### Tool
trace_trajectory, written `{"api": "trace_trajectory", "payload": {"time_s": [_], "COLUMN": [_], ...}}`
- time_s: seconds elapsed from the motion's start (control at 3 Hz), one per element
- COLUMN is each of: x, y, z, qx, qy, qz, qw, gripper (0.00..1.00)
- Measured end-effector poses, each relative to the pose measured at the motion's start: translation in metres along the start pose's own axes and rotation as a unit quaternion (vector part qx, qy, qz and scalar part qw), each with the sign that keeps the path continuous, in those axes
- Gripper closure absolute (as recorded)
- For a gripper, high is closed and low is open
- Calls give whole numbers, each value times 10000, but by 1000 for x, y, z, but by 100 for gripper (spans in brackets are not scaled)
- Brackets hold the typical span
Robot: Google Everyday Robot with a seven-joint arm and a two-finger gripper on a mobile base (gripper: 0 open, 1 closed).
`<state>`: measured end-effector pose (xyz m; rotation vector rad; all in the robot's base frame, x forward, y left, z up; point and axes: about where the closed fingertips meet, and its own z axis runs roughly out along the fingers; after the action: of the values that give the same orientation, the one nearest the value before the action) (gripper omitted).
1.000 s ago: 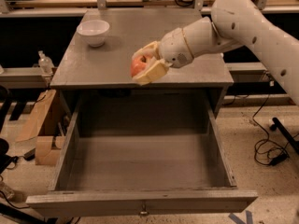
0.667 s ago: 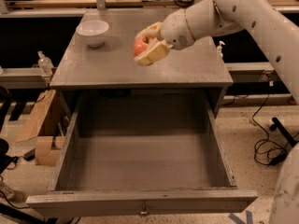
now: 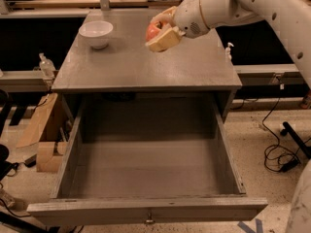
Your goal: Pick apple from top drawer and place on counter
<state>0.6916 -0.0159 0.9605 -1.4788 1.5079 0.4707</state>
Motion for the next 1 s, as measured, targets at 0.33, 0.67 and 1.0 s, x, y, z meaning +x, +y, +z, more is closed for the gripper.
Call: {"api": "trace_trajectory", "payload": {"time_s": [0.33,0.67,1.0], "x": [11,37,65], "y": [-22,-64,-96], "z": [9,22,26], "qx": [193,615,991], "qy": [-48,79,424], "qz": [273,686,1019], "qw": [9994,9957,9889], "gripper": [100,100,100]}}
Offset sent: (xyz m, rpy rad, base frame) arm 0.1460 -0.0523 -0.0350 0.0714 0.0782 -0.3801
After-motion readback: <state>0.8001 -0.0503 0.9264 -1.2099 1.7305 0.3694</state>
